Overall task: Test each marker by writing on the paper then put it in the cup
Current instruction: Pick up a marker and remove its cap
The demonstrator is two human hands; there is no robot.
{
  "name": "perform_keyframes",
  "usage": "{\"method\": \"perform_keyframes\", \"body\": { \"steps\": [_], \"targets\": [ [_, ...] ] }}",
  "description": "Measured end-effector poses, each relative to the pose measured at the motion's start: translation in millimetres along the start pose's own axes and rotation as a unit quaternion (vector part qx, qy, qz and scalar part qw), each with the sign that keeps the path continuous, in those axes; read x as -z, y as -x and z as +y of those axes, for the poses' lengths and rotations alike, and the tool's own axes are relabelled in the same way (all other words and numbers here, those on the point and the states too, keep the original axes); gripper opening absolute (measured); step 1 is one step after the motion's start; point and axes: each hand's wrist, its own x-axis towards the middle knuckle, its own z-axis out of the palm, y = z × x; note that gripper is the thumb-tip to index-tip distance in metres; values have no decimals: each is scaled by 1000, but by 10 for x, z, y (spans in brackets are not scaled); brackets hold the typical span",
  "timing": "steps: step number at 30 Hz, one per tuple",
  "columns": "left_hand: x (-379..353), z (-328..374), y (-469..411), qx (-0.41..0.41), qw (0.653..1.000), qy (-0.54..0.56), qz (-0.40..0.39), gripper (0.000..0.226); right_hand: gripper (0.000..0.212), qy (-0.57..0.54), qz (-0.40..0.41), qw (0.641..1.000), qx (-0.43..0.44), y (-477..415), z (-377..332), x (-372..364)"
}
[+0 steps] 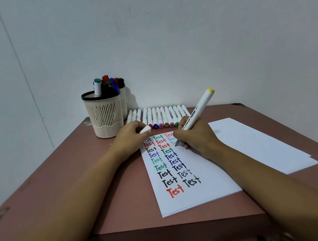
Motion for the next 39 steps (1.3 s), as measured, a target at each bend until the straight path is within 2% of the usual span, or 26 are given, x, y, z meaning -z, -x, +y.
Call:
{"method": "perform_keyframes", "body": {
  "steps": [5, 16, 22, 28, 35, 39],
  "targets": [
    [-6, -24, -13, 5, 1000, 0, -11, 21, 21, -6, 16, 1000, -13, -12, 9, 11],
    [-5, -35, -16, -3, 1000, -5, -16, 21, 28, 11, -16, 1000, -22, 1, -16, 2],
    [-6, -33, -20, -7, 1000, -19, -18, 22, 24, -40, 20, 998, -33, -28, 3, 24],
    [-4, -29, -16, -5, 1000, -21, -20, 24, 22, 24, 16, 1000, -4, -22, 16, 0],
    [-3, -36, -16, -8, 999, -28, -23, 24, 23, 21, 1, 1000, -3, -9, 8, 15],
    [-2, -34, -12, -11, 999, -28, -24, 24, 23, 28, 19, 999, -5, -20, 12, 10]
  ]
}}
